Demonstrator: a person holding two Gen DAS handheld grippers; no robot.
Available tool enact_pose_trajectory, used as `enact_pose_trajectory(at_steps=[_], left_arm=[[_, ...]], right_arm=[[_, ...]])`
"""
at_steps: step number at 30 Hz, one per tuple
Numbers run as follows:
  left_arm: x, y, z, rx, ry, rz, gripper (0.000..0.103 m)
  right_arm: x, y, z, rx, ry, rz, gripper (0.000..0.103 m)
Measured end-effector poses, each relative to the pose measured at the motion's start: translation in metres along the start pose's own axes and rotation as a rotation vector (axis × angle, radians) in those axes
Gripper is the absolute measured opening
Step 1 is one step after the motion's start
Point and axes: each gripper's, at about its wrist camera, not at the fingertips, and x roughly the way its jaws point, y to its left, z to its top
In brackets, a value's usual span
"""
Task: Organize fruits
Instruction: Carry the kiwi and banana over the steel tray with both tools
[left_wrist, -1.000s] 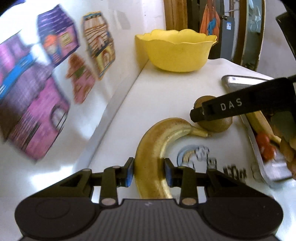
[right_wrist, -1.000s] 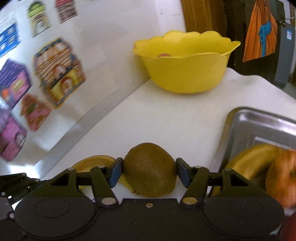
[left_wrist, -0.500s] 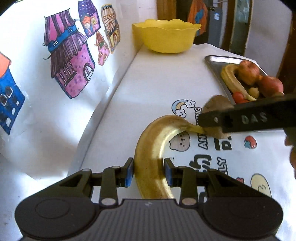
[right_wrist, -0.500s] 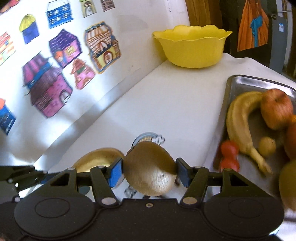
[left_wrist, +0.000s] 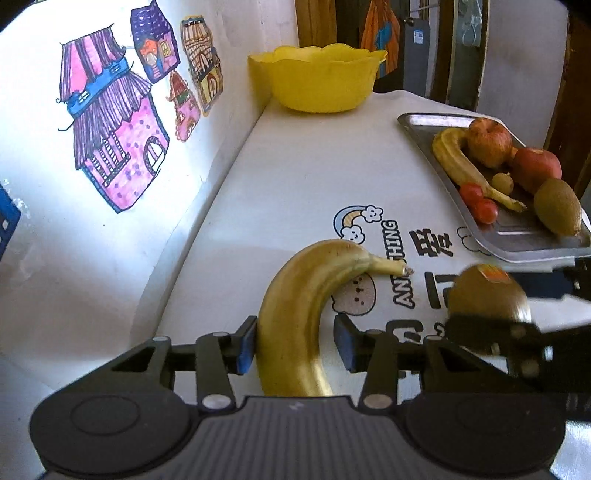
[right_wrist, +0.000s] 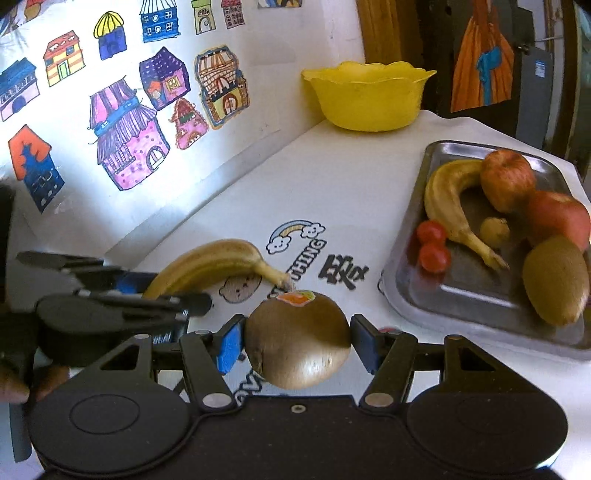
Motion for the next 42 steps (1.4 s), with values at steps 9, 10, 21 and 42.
enact_pose_trajectory(at_steps=[9,10,21,42], left_arm=[[0.004,-0.001,0.003,-0.017,-0.003,0.008,0.048],[0.003,-0.001,0.002,-0.019,-0.003,0.009,0.048],[0.005,-0.002,0.002,-0.040,-0.002,0.005,0.052],[0.005,-0.021,0.009,-0.130,-0.025,-0.013,0.036]], right_arm=[[-0.001,0.001,-0.008,-0.009,-0.012,-0.002,0.064],[0.000,0.002,-0.009,-0.008,-0.007,0.000,0.064],[0.009,0.005,-0.012,0.014,-0.009,0.009,0.065],[-0.008,-0.014,-0.024,0.044,-0.082,-0.043,0.065]])
